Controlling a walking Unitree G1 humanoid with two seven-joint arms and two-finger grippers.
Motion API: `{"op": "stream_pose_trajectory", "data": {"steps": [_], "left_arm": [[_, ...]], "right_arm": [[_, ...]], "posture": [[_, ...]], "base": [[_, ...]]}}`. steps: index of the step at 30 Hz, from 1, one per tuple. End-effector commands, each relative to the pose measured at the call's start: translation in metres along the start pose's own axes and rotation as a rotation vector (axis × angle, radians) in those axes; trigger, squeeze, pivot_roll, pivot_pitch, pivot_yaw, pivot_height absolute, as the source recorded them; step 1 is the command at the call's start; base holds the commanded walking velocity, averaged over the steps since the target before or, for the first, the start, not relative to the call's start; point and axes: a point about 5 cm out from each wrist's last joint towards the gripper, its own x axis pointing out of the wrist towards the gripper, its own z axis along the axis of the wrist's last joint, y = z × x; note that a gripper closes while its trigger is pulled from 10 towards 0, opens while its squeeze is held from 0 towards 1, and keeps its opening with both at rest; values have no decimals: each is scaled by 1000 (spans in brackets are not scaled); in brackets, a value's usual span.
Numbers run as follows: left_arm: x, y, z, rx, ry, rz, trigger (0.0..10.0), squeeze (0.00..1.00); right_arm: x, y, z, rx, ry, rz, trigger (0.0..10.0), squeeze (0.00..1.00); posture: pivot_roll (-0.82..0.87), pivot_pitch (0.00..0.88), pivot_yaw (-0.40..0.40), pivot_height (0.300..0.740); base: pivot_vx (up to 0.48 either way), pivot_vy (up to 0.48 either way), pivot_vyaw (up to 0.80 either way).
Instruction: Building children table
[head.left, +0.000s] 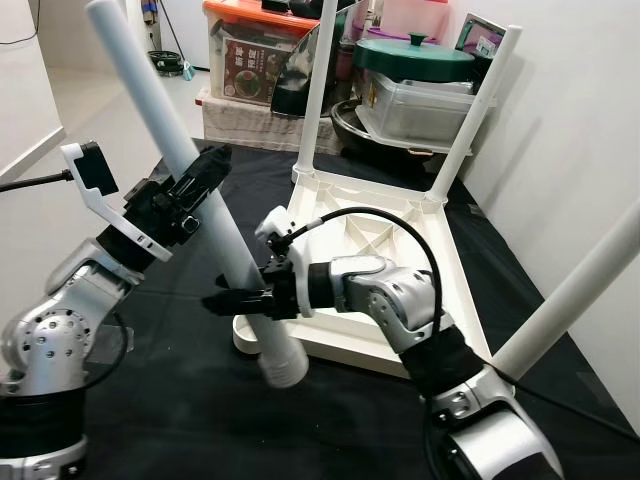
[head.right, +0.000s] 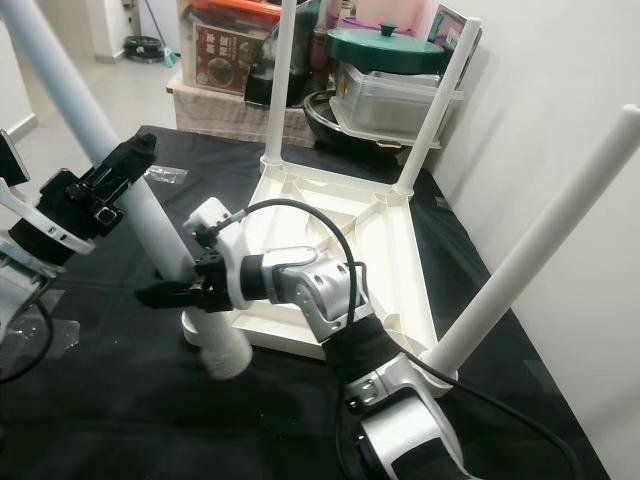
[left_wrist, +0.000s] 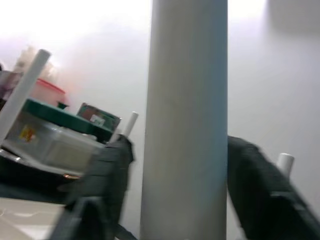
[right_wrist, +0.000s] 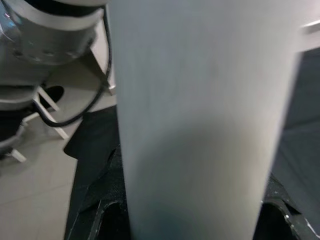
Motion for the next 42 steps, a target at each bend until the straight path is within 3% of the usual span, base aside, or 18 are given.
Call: {"op": "stream_pose_trajectory", "data": {"steps": [1,4,7,9,14,15,16,17,20,22,24,25,27,35,39,42], "left_arm": [[6,-7,2,41,9,-48,10000,1000],[5,-8,8,72,-3,-48,10000,1000],[-2,-7,31,119,-72,-33,10000,1000],[-4,-7,35,126,-83,-31,10000,1000],[-24,-16,47,194,-31,-36,10000,1000],[-28,-17,47,200,-21,-25,10000,455],[-33,-16,47,222,-20,12,10000,0],[-33,-16,47,222,-20,12,10000,0],[-45,-13,39,251,-30,103,10000,0],[-48,-12,37,256,-26,122,10000,0],[-56,-5,9,269,106,185,10000,0],[-56,-5,9,269,106,185,10000,0],[-62,-1,-12,270,222,204,10000,0],[-64,1,-27,217,315,189,10000,0],[-63,4,-33,246,366,188,10000,0],[-63,10,-40,314,424,196,10000,0]], "right_arm": [[-5,-1,0,8,-19,1,0,0],[-12,-6,-1,1,-32,-21,0,0],[-28,-22,-2,16,-64,-114,0,0],[-30,-24,-2,19,-68,-128,0,0],[-54,-44,2,18,-118,-263,0,0],[-60,-49,6,21,-144,-304,0,0],[-66,-57,12,33,-189,-385,0,0],[-66,-57,12,33,-189,-385,0,0],[-82,-77,30,65,-320,-624,0,0],[-84,-79,33,67,-350,-662,0,0],[-83,-76,52,60,-463,-691,0,0],[-83,-76,52,60,-463,-691,0,0],[-79,-70,65,52,-531,-672,0,0],[-52,-43,85,9,-635,-531,0,0],[-39,-31,87,-5,-651,-479,0,0],[-21,-12,84,-32,-648,-378,0,0]], "posture": [[44,0,-135,740],[47,0,-134,740],[47,0,-134,740],[47,0,-134,740],[58,0,-135,740],[59,0,-134,740],[60,0,-134,740],[60,0,-134,740],[64,0,-136,740],[65,0,-136,740],[70,0,-136,740],[70,0,-136,740],[70,0,-135,740],[66,0,-121,740],[65,0,-118,740],[67,0,-114,740]], "base": [[0,0,0],[0,0,0],[0,0,0],[0,0,0],[0,0,0],[0,0,0],[0,0,0],[0,0,0],[0,0,0],[0,0,0],[0,0,0],[0,0,0],[0,0,0],[0,0,0],[0,0,0],[0,0,0]]}}
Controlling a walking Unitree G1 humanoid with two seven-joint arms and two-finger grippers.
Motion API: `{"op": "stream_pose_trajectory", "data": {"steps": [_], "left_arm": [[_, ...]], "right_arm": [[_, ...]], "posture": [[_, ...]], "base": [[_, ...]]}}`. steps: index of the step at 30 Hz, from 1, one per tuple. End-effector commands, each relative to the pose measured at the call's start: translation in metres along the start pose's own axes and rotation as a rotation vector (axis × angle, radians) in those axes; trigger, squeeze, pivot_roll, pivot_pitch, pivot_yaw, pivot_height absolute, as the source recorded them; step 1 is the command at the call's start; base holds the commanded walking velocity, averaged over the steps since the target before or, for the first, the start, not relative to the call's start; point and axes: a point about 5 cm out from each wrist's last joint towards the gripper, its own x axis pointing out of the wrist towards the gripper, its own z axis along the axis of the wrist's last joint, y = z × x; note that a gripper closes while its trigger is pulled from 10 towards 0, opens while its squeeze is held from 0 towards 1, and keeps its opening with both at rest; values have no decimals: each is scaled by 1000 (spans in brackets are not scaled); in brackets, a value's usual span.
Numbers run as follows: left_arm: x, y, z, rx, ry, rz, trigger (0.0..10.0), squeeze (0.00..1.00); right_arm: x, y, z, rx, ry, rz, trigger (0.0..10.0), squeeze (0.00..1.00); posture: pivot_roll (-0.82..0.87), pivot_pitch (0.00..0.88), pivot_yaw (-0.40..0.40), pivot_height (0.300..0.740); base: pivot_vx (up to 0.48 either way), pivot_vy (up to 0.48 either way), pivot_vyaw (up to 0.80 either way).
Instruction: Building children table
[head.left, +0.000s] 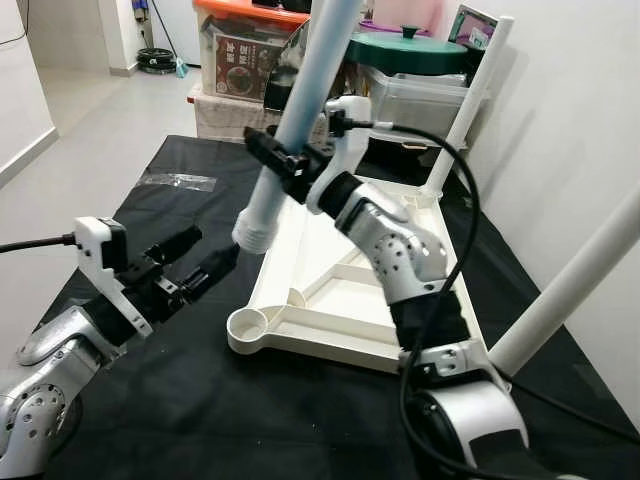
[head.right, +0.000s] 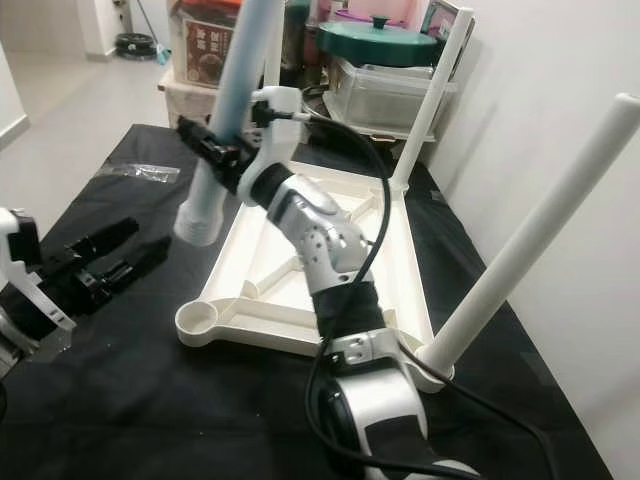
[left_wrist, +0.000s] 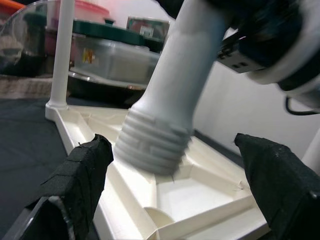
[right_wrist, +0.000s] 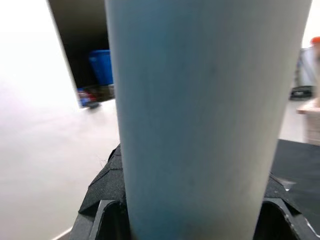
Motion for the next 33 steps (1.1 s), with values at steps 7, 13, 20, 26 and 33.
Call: {"op": "stream_pose_trajectory", "data": {"steps": [7,13,20,26,33], "left_arm": [[4,5,-5,113,35,40,10000,0],[5,5,-7,130,45,44,10000,0],[9,6,-14,156,67,31,7529,0],[11,5,-22,167,90,18,0,0],[12,7,-27,212,127,36,5608,0]], "right_arm": [[-2,31,-4,1,6,169,0,0],[-4,38,-6,8,16,197,0,0],[-7,50,-8,11,21,248,0,0],[-10,58,-8,18,27,284,0,0],[-10,60,-9,19,38,284,0,0]], "posture": [[70,0,-117,740],[70,0,-117,740],[66,0,-115,740],[62,0,-113,740],[64,0,-115,740]], "base": [[0,0,0],[0,0,0],[0,0,0],[0,0,0],[0,0,0]]}}
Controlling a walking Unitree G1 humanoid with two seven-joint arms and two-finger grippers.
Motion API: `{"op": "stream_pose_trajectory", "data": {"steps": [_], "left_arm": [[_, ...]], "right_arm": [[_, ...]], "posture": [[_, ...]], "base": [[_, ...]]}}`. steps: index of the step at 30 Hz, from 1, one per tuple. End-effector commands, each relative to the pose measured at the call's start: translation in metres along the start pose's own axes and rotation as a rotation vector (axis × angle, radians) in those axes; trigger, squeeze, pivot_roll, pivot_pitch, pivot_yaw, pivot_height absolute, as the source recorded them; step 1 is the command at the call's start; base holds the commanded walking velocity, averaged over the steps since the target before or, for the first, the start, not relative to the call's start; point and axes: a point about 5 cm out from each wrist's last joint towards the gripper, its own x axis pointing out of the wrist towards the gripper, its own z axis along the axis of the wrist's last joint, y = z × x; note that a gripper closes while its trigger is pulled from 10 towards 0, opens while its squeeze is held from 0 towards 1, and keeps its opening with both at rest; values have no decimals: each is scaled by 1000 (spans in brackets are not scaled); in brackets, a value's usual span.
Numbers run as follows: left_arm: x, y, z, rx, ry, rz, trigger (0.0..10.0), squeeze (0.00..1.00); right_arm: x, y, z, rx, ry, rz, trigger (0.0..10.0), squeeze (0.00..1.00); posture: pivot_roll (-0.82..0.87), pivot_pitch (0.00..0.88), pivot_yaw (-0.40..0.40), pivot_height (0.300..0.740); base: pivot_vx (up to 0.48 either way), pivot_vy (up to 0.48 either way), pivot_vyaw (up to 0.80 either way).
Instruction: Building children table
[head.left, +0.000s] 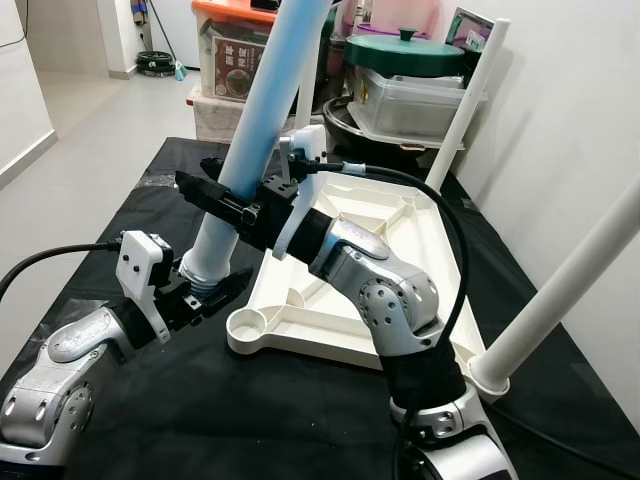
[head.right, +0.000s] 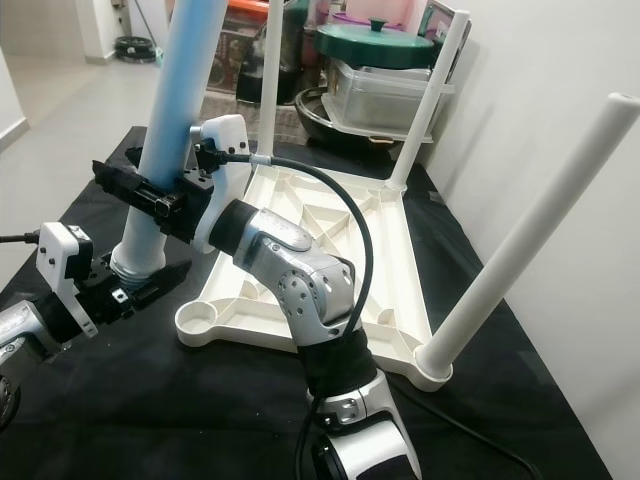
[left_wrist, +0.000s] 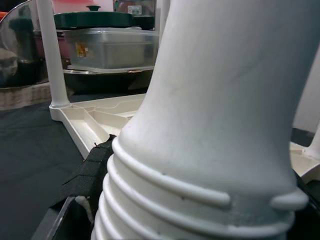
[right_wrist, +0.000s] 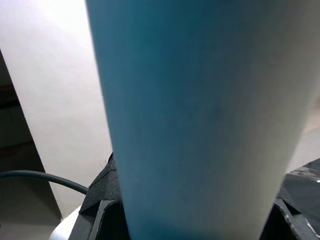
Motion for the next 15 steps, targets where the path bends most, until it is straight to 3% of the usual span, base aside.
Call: {"op": "stream_pose_trajectory", "data": {"steps": [1,2,3,5,11,12,15], "left_arm": [[4,-2,-9,7,52,0,10000,0],[4,-2,-10,7,55,0,10000,0],[4,-2,-10,11,58,-3,10000,0],[4,-5,-12,16,66,-16,10000,0],[4,-9,-15,25,79,-37,10000,0],[4,-12,-19,29,90,-53,10000,0],[4,-13,-19,29,93,-56,10000,0]], "right_arm": [[3,8,1,5,-11,36,0,0],[4,7,0,8,2,23,2196,0],[3,5,-1,14,4,10,10000,976],[3,2,0,25,-7,-10,10000,1000],[3,-5,3,32,-31,-76,10000,1000],[4,-13,12,84,-85,-124,10000,0],[4,-14,15,106,-106,-127,10000,0]], "posture": [[64,0,-115,740],[64,0,-115,740],[64,0,-115,740],[68,0,-119,740],[68,0,-120,740],[69,0,-120,740],[69,0,-120,740]], "base": [[0,0,0],[0,0,0],[0,0,0],[0,0,0],[0,0,0],[0,0,0],[0,0,0]]}}
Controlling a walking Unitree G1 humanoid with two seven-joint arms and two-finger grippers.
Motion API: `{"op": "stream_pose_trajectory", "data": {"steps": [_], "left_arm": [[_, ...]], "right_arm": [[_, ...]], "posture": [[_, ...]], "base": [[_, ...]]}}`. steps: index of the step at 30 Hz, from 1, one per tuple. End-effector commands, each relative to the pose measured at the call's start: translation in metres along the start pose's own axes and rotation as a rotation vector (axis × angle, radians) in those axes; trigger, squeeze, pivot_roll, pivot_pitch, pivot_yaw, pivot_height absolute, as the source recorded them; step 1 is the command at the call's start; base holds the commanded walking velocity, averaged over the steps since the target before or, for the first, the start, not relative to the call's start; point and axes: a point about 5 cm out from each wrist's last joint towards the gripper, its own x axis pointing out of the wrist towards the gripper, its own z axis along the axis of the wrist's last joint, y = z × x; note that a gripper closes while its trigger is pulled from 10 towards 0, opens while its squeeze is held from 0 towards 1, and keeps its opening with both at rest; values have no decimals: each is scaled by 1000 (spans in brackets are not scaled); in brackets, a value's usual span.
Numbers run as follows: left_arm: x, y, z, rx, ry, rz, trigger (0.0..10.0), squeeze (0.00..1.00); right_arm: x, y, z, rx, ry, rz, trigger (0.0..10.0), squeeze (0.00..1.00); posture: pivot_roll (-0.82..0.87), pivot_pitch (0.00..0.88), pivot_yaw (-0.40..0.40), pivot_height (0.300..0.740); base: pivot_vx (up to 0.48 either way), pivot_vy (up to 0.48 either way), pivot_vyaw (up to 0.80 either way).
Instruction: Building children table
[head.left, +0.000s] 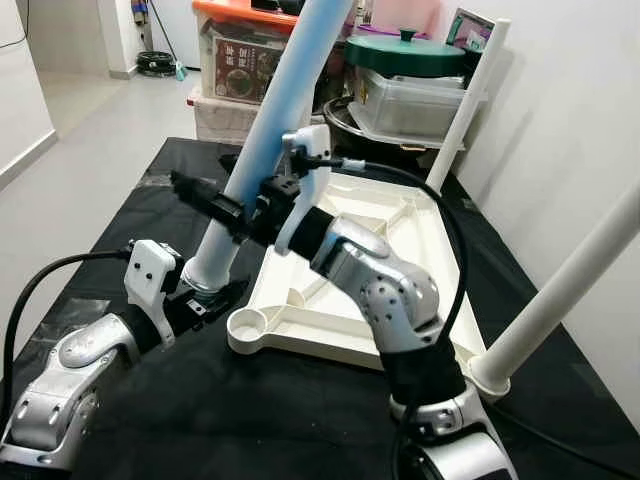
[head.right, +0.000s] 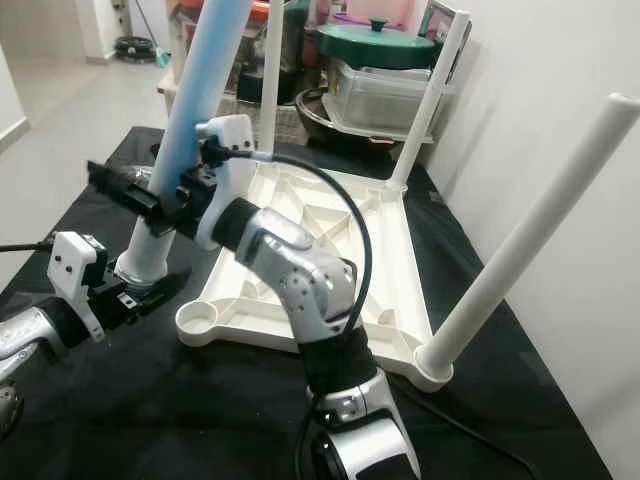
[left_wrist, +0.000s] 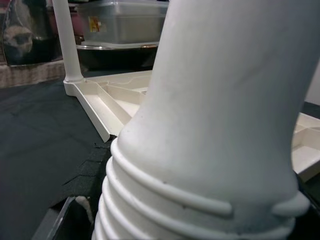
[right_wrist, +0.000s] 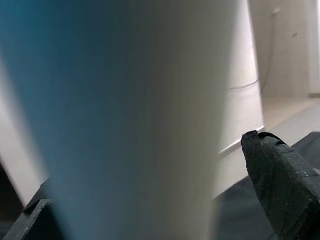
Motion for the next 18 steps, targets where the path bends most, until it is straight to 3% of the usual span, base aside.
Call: {"op": "stream_pose_trajectory", "data": {"steps": [1,4,5,10,12,18], "left_arm": [[4,-9,-2,13,9,-53,10000,0],[4,-10,-3,15,14,-58,10000,0],[4,-10,-3,19,18,-61,10000,0],[4,-11,-5,28,24,-64,10000,0],[3,-9,-5,35,29,-61,10000,0],[3,-8,-6,36,31,-57,10000,0]], "right_arm": [[7,8,3,54,-46,29,10000,0],[7,9,3,60,-53,44,10000,0],[6,11,2,74,-60,57,0,0],[4,15,-5,107,-52,81,0,0],[1,21,-10,162,-37,135,0,0],[-2,26,-12,179,-27,178,0,0]], "posture": [[69,0,-120,740],[69,0,-121,740],[71,0,-122,740],[70,0,-122,740],[70,0,-122,740],[68,0,-124,740]], "base": [[0,0,0],[0,0,0],[0,0,0],[0,0,0],[0,0,0],[0,0,0]]}}
